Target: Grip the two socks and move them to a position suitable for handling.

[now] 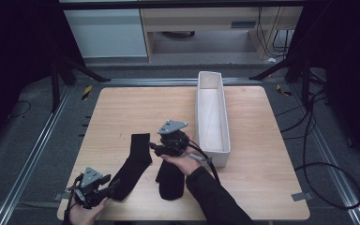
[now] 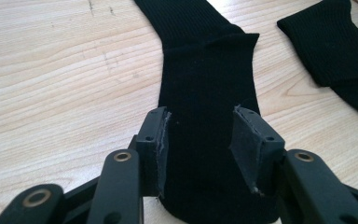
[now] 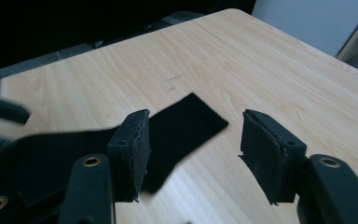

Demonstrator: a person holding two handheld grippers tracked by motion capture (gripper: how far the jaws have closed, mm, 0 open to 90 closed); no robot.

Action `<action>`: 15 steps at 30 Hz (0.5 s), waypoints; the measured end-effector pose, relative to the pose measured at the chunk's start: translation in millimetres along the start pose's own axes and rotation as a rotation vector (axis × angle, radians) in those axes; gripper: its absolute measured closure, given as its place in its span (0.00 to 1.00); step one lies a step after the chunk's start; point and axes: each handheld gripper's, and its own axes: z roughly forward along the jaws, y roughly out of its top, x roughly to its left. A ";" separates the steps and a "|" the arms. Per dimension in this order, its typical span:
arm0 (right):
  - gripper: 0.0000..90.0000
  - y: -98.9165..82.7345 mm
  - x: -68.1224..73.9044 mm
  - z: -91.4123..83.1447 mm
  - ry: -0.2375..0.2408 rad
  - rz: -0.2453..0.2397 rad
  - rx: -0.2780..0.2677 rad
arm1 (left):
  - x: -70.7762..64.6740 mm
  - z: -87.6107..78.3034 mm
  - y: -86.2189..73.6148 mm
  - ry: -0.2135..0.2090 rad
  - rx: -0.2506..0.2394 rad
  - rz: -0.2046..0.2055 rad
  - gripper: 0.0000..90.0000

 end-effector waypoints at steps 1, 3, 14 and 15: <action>0.46 -5.6 0.6 -7.9 0.001 -0.004 0.004 | -0.4 1.2 0.9 0.001 0.002 0.003 0.61; 0.47 -14.8 1.4 -19.5 0.007 -0.009 0.005 | -1.8 3.8 2.9 0.006 -0.001 0.003 0.60; 0.53 -62.9 9.5 -48.8 0.028 -0.008 0.069 | -13.4 7.2 27.4 0.008 -0.050 0.000 0.58; 0.53 -67.0 10.6 -49.9 0.027 -0.010 0.077 | -15.0 7.5 30.1 0.008 -0.055 0.002 0.58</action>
